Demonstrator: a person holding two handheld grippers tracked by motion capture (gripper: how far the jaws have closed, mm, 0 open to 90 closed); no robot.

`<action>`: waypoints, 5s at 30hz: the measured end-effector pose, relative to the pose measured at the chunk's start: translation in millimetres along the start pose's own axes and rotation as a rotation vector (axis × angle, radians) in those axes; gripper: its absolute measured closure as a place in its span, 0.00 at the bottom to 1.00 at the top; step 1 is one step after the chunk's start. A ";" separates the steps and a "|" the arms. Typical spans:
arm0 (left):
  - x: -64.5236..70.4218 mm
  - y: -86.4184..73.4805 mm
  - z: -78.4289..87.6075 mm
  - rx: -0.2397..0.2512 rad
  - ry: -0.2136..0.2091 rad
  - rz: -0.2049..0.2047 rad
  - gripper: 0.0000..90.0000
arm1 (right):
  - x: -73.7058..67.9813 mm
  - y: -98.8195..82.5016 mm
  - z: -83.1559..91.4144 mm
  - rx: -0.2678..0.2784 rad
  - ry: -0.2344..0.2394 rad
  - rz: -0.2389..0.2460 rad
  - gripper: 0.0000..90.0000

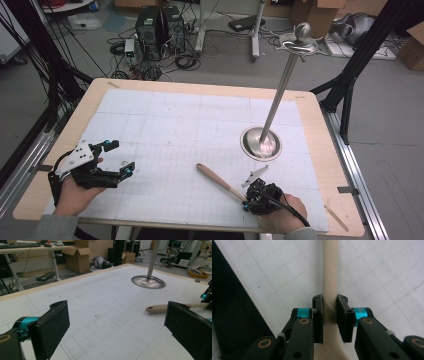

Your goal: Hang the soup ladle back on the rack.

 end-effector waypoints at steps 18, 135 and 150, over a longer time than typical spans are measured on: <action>-0.9 1.3 0.8 0.006 0.004 -0.002 0.07 | 19.0 -23.2 43.4 0.248 0.009 -0.026 0.86; -3.5 -8.9 20.6 -0.003 0.047 0.015 0.07 | 150.5 -106.2 231.4 0.786 -0.061 -0.154 0.86; -3.2 -8.7 20.5 0.000 0.047 0.018 0.07 | 149.4 -90.0 217.9 0.744 -0.048 -0.147 0.86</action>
Point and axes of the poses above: each handheld gripper's, and its own axes: z roughly backward along the jaws, y roughly out of its top, x roughly to its right, the point moved 2 cm from there along -z, roughly forward along the jaws, and after that the axes turned 6 degrees about -x, right-handed, at the moved point
